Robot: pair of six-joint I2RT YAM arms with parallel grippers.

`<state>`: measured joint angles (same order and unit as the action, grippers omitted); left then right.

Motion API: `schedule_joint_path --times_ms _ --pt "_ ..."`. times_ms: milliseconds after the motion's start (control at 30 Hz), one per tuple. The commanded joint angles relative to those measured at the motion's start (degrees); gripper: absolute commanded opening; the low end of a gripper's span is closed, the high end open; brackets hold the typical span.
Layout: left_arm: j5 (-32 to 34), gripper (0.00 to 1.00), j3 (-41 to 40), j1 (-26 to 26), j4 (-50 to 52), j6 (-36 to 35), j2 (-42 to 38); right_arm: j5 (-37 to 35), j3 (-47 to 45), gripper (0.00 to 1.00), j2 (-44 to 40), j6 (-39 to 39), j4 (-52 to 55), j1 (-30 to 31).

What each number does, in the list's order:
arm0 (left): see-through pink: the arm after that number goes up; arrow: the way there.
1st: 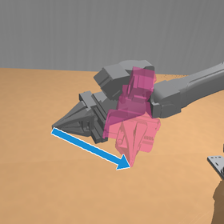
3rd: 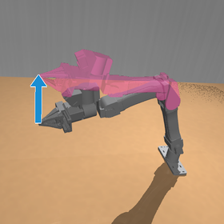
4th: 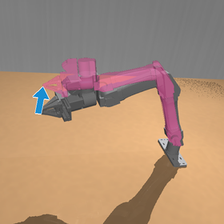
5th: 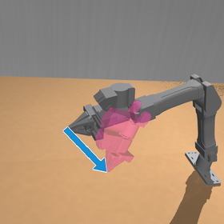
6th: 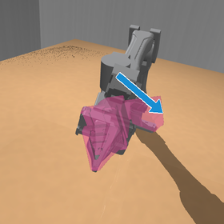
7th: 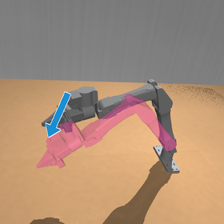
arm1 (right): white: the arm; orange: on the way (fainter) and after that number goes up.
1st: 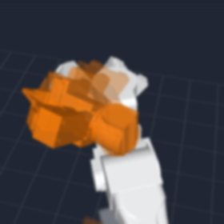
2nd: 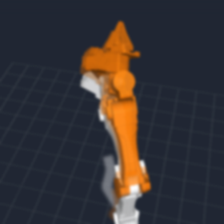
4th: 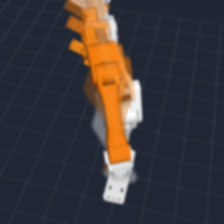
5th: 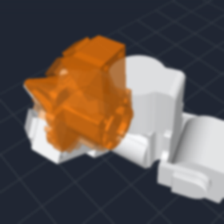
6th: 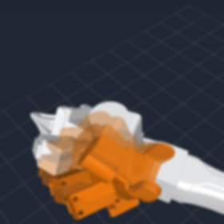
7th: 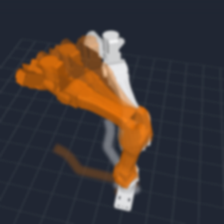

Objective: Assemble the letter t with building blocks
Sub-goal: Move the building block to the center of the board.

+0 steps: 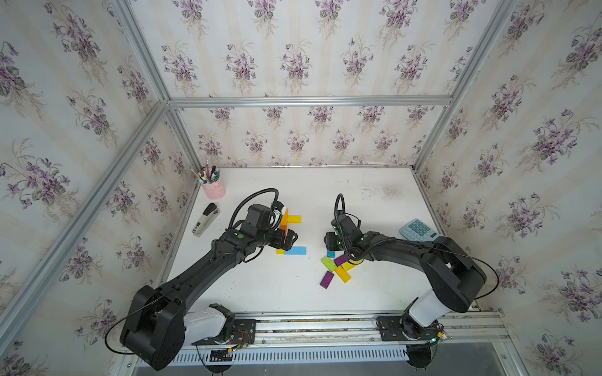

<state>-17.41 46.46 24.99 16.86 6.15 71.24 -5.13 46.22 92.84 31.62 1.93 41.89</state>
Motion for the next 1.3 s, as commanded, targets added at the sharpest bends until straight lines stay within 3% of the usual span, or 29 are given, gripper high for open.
schedule_joint_path --times_ms 0,200,567,733,1133,1267 --pt "1.6 1.0 0.2 -0.1 -3.9 -1.2 1.0 -1.3 0.7 0.58 0.5 3.4 4.0 0.9" --pt "-0.1 1.0 0.5 -0.1 -5.1 -1.0 3.9 -4.0 -0.6 0.66 -0.6 5.2 5.7 1.8" --pt "-0.7 1.0 1.2 -0.1 -4.2 -0.9 5.7 -5.5 1.7 0.62 3.7 5.8 6.4 2.5" --pt "-0.6 1.0 1.3 -0.1 -4.4 -0.8 6.1 -7.7 3.7 0.48 5.4 5.8 8.5 3.1" --pt "-0.7 1.0 2.2 -0.1 -3.1 -0.5 7.6 -10.2 8.4 0.25 10.3 5.5 11.5 3.0" --pt "0.2 1.0 2.5 -0.1 -2.6 -0.5 7.7 -7.0 10.3 0.16 12.3 3.2 10.3 0.3"
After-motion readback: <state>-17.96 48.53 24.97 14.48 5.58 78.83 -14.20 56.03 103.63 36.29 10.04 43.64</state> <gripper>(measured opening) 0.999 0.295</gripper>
